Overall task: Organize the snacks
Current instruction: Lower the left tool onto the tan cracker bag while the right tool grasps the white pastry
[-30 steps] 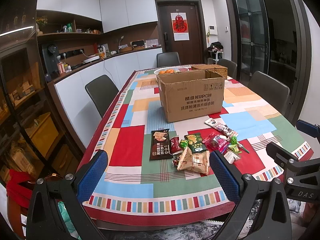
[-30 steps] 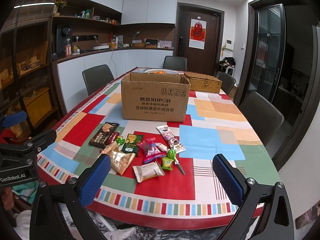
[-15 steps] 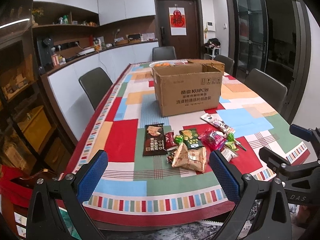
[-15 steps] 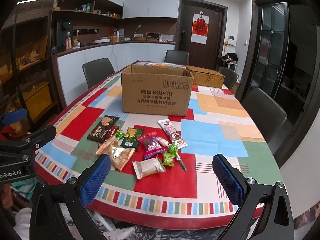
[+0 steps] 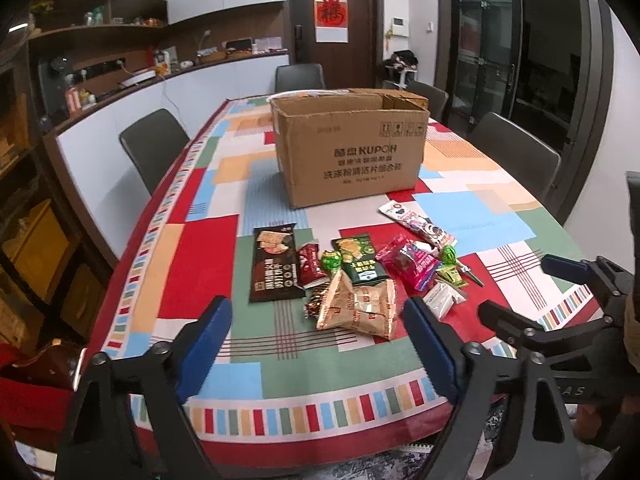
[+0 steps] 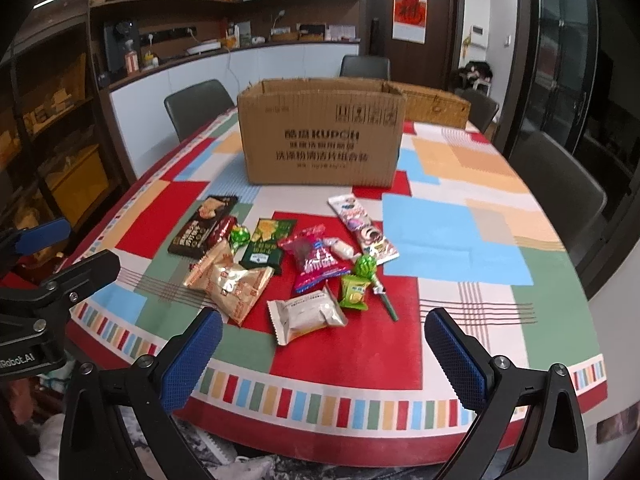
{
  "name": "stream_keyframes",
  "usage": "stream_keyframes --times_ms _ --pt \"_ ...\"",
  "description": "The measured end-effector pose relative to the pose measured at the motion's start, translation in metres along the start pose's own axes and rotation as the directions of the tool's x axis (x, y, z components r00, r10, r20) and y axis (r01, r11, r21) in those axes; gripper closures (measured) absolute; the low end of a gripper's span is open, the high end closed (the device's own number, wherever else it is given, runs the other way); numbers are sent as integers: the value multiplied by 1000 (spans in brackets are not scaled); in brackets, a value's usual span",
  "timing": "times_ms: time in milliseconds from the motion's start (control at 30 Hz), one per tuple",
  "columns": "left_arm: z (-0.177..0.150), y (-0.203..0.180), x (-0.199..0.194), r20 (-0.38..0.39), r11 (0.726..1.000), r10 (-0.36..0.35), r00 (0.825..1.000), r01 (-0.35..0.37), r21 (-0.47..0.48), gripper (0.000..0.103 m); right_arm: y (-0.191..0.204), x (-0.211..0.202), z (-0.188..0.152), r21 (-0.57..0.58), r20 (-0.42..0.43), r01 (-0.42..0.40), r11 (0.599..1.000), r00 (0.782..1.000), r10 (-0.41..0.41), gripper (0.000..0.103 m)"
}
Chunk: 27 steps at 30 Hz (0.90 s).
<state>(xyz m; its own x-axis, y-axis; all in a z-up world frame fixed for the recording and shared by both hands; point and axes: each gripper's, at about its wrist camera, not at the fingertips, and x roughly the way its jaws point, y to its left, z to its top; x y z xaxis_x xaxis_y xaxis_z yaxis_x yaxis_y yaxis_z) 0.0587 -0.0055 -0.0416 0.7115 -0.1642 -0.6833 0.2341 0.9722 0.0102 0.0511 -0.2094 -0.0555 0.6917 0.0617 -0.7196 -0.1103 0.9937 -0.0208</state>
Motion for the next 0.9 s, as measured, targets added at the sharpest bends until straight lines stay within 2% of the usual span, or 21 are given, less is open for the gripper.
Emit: stream_keyframes --times_ms 200,267,333,667,900 --pt "3 1 26 -57 997 -70 996 72 26 28 -2 23 3 11 -59 -22 1000 998 23 4" --pt "4 1 35 -73 995 -89 993 93 42 36 -3 33 4 16 -83 -26 1000 996 27 6" --pt "4 0 45 -94 992 -109 990 115 57 39 -2 42 6 15 -106 -30 999 994 32 8" --pt "3 5 92 -203 980 -183 962 195 45 42 -2 80 6 29 -208 -46 999 977 51 14" --pt "4 7 111 -232 975 -205 951 219 37 42 -3 98 5 37 -258 -55 998 964 63 18"
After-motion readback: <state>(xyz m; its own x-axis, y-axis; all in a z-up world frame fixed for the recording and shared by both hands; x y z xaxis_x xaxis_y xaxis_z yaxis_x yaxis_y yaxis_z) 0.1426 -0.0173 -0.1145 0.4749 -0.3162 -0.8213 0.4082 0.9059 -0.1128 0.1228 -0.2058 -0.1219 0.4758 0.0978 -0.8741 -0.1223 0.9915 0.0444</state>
